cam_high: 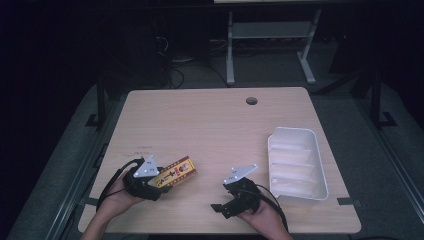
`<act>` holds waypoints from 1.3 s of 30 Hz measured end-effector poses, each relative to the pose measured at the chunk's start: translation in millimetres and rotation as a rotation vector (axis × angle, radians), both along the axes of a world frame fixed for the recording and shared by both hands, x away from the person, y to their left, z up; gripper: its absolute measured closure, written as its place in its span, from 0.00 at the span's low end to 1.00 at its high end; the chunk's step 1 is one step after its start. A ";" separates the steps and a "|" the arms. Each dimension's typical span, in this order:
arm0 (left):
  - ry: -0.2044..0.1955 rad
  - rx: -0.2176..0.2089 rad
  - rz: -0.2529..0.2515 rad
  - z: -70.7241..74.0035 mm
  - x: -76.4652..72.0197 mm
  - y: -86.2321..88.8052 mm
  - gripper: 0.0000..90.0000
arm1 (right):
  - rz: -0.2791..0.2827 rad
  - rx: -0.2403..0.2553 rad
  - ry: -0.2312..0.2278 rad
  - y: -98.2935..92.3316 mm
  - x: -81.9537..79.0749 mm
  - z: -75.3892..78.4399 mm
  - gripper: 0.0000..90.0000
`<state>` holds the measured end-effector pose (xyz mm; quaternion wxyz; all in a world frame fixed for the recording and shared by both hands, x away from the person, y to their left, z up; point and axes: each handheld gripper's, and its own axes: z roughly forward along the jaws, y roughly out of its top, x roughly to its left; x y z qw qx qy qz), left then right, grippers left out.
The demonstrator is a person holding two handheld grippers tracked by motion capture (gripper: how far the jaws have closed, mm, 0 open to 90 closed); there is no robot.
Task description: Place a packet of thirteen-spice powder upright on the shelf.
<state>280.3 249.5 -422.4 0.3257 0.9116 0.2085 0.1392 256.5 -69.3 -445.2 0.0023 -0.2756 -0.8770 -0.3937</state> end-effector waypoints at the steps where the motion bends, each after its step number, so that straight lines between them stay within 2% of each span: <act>1: -0.002 -0.001 0.000 -0.3 -2.1 -1.1 0.36 | 0.000 0.003 0.002 -0.3 0.2 0.1 0.19; 7: -0.016 -0.019 -0.019 -1.3 -13.6 -8.3 0.36 | -0.024 0.012 0.002 -1.5 0.3 0.7 0.17; 13: -0.026 -0.026 -0.042 -2.0 -24.4 -15.9 0.36 | -0.030 0.056 0.016 -3.6 0.8 2.6 0.17; 18: -0.030 -0.044 -0.061 -5.8 -34.3 -21.8 0.36 | -0.031 0.068 0.017 -2.9 0.0 3.6 0.17; 23: -0.055 -0.033 -0.091 -6.0 -45.1 -31.1 0.36 | -0.026 0.090 0.003 -2.3 -1.6 6.2 0.18; 31: -0.080 -0.023 -0.118 -10.0 -50.9 -42.3 0.36 | -0.034 0.135 -0.007 -4.1 -1.5 12.5 0.18; 33: -0.088 -0.025 -0.122 -9.5 -52.0 -44.6 0.36 | -0.040 0.147 0.003 -4.6 -0.5 12.7 0.18; 39: -0.126 -0.054 -0.116 -6.7 -55.4 -52.9 0.36 | -0.064 0.179 0.007 -6.7 2.3 13.4 0.20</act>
